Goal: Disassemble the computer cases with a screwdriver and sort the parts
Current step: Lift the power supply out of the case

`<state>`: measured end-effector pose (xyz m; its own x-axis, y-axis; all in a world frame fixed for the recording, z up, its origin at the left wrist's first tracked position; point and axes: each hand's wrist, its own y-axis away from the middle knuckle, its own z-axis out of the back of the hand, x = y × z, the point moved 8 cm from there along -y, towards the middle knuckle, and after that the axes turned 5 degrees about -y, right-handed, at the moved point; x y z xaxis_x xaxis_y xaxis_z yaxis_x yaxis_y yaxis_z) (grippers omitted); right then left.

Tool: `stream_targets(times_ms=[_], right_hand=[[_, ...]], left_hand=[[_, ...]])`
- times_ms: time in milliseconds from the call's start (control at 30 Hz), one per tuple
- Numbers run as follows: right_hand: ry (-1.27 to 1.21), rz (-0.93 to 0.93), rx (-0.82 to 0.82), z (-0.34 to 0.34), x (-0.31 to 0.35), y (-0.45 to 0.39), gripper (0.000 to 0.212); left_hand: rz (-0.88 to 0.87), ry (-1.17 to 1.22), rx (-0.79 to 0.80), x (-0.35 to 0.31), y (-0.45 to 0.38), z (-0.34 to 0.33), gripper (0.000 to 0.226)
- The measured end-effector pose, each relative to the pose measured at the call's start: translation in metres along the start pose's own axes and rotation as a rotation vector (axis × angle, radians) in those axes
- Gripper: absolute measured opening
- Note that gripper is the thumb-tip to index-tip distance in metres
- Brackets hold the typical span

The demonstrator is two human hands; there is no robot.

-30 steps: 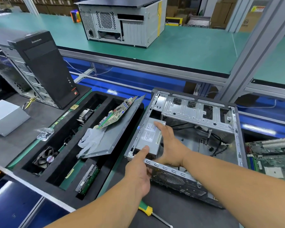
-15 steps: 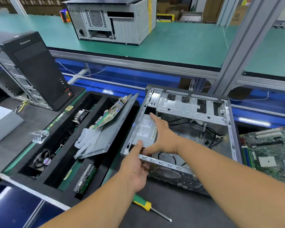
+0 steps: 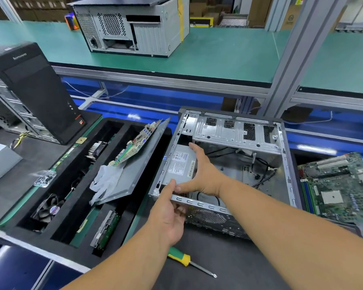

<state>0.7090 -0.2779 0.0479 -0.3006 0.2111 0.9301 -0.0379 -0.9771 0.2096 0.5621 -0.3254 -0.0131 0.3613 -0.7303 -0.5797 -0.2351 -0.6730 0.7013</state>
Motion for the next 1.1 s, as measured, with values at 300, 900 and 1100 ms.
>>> stream_targets(times_ms=[300, 900, 1100], right_hand=[[0.029, -0.017, 0.020, 0.003, -0.002, 0.002, 0.143], [0.259, 0.114, -0.054, 0.014, 0.005, 0.001, 0.143], [0.261, 0.124, -0.030, 0.014, 0.001, -0.001, 0.140]], left_hand=[[-0.053, -0.031, -0.026, -0.003, -0.001, 0.004, 0.031], [-0.044, -0.054, -0.015, -0.005, 0.003, 0.008, 0.034], [-0.059, -0.054, 0.038, -0.010, 0.005, 0.006, 0.027]])
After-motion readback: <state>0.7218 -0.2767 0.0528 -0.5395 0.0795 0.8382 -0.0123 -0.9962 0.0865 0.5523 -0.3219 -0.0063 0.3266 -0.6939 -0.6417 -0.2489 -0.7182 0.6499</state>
